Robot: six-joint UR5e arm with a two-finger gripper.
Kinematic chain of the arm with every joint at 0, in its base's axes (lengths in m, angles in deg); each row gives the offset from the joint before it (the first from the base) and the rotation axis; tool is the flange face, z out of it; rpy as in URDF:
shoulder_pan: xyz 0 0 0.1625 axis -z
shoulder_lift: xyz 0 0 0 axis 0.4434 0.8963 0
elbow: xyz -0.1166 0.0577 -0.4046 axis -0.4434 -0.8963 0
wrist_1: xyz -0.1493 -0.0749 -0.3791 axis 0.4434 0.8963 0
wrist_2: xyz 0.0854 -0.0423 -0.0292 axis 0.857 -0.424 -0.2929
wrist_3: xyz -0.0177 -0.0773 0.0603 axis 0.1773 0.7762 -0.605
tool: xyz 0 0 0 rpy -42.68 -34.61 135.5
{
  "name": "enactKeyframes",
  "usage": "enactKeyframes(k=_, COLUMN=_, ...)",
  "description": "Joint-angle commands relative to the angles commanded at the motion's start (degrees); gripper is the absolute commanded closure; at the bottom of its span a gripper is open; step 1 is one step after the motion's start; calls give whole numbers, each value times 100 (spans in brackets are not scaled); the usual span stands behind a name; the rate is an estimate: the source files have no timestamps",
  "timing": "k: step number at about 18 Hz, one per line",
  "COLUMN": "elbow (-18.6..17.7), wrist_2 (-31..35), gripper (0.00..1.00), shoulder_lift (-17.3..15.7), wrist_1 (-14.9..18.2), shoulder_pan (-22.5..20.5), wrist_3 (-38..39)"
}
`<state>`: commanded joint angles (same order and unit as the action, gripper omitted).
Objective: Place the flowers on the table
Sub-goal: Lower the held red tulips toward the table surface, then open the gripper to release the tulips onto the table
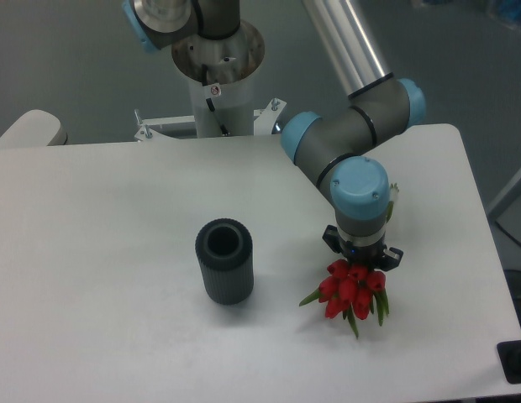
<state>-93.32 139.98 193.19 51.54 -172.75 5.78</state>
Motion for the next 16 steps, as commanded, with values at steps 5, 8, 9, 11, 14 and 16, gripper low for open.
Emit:
enactKeyframes(k=5, elbow=175, wrist_2=-9, gripper=0, shoulder_lift=-87, wrist_1=-9, shoulder_pan=-18, wrist_3=-18)
enactKeyframes(k=8, elbow=429, wrist_2=-9, gripper=0, shoulder_lift=-289, wrist_1=-192, shoulder_pan=-53, wrist_3=-35)
enactKeyframes(k=9, elbow=631, wrist_2=0, gripper=0, shoulder_lift=-298, wrist_1=-185, shoulder_pan=-53, wrist_3=-44)
enactKeyframes(k=11, elbow=834, wrist_2=-18, gripper=0, shoulder_lift=-351, wrist_1=-185, shoulder_pan=-61, wrist_3=-44)
enactKeyframes(k=14, elbow=1063, wrist_2=-96, gripper=0, shoulder_lift=-360, wrist_1=-184, shoulder_pan=-70, wrist_3=-140)
enactKeyframes(k=16, elbow=1169, wrist_2=-298, gripper=0, shoulder_lift=-430, wrist_1=-184, shoulder_pan=-70, wrist_3=-377)
